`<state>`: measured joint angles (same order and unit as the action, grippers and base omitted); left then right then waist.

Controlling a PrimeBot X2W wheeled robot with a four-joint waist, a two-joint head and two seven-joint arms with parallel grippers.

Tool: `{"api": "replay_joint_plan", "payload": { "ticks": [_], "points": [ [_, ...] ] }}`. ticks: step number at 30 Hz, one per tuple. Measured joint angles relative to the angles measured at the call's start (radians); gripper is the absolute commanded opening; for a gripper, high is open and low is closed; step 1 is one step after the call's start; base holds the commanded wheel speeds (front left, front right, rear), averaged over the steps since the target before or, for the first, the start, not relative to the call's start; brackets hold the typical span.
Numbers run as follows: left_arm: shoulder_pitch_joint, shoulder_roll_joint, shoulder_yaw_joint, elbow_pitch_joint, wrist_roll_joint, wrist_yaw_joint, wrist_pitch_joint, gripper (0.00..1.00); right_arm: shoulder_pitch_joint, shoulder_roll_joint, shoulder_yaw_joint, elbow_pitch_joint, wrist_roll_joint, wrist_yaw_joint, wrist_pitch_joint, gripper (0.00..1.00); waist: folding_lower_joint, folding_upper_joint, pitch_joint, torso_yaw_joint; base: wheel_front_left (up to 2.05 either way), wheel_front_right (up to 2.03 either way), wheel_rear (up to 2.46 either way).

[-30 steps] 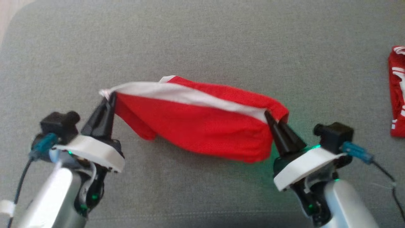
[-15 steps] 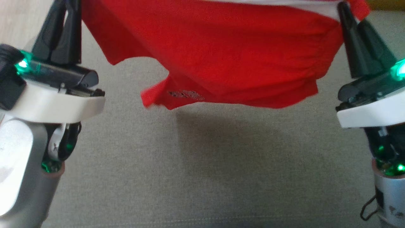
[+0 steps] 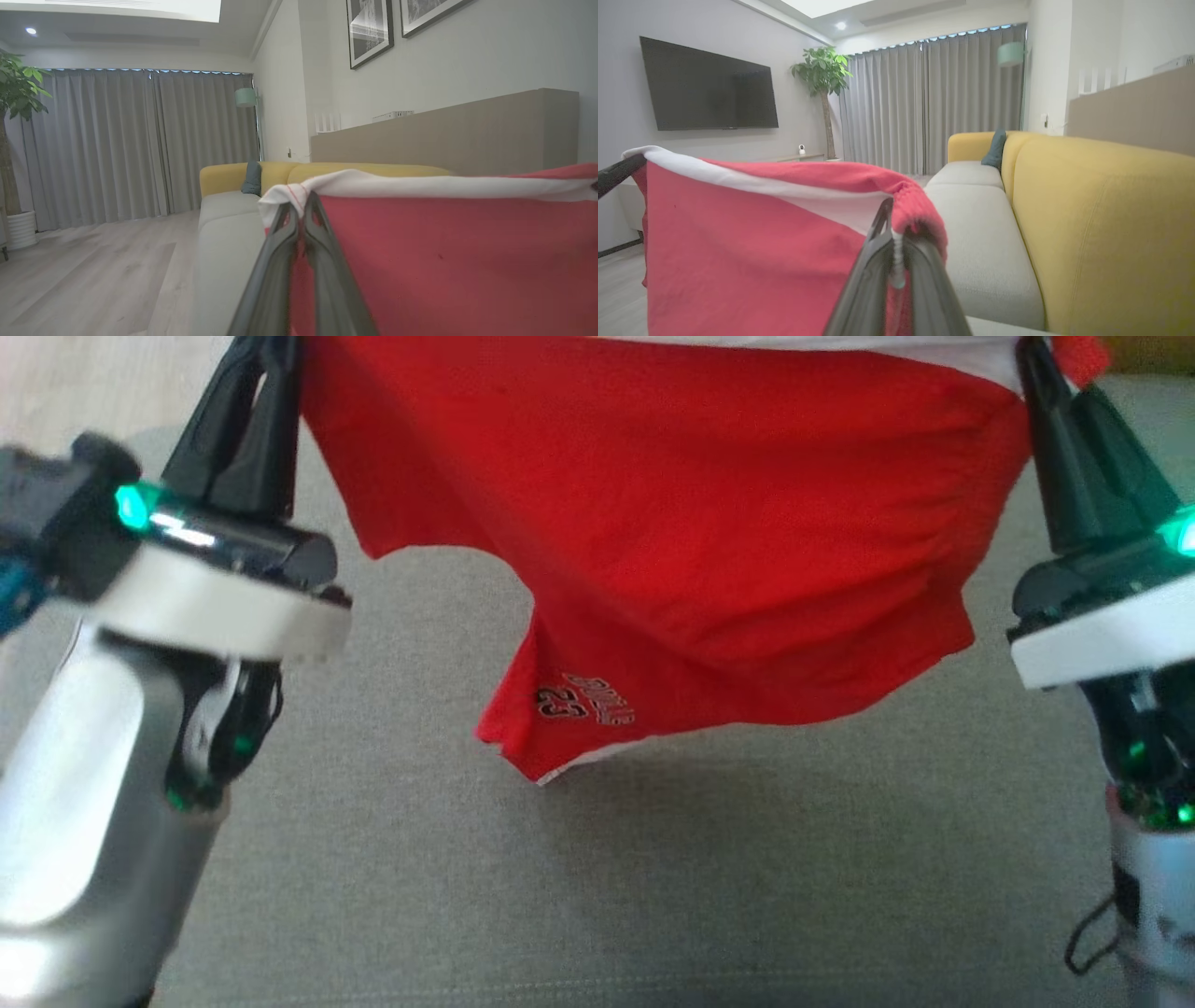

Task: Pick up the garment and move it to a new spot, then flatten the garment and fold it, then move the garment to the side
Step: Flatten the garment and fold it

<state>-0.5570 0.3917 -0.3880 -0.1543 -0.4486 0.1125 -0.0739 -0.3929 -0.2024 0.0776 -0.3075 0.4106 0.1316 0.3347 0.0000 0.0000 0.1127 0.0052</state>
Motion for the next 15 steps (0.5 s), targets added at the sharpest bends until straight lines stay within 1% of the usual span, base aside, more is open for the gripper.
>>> {"api": "replay_joint_plan", "payload": {
  "ticks": [3, 7, 10, 11, 15],
  "points": [
    [-0.107, -0.040, -0.019, 0.130, -0.019, -0.040, -0.031, 0.00, -0.079, 0.000, 0.003, 0.098, 0.020, 0.000, -0.025, 0.00, 0.0000, 0.0000, 0.027, 0.001, 0.00, 0.00, 0.00],
    [-0.294, -0.102, -0.021, 0.361, -0.020, -0.092, -0.100, 0.00, -0.267, 0.000, 0.037, 0.279, 0.045, 0.000, -0.092, 0.00, 0.0001, 0.0000, 0.064, -0.004, 0.00, 0.00, 0.00],
    [-0.427, -0.143, -0.017, 0.537, -0.017, -0.120, -0.151, 0.00, -0.413, 0.001, 0.075, 0.420, 0.057, 0.000, -0.171, 0.00, 0.0001, 0.0000, 0.088, -0.008, 0.00, 0.00, 0.00],
    [-0.427, -0.143, -0.017, 0.537, -0.017, -0.120, -0.151, 0.00, -0.413, 0.001, 0.075, 0.420, 0.057, 0.000, -0.171, 0.00, 0.0001, 0.0000, 0.088, -0.008, 0.00, 0.00, 0.00],
    [-0.570, -0.183, 0.009, 0.709, 0.014, -0.143, -0.179, 0.00, -0.580, 0.004, 0.143, 0.602, 0.065, 0.000, -0.301, 0.00, 0.0002, 0.0000, 0.118, -0.015, 0.00, 0.00, 0.00]
  ]
}}
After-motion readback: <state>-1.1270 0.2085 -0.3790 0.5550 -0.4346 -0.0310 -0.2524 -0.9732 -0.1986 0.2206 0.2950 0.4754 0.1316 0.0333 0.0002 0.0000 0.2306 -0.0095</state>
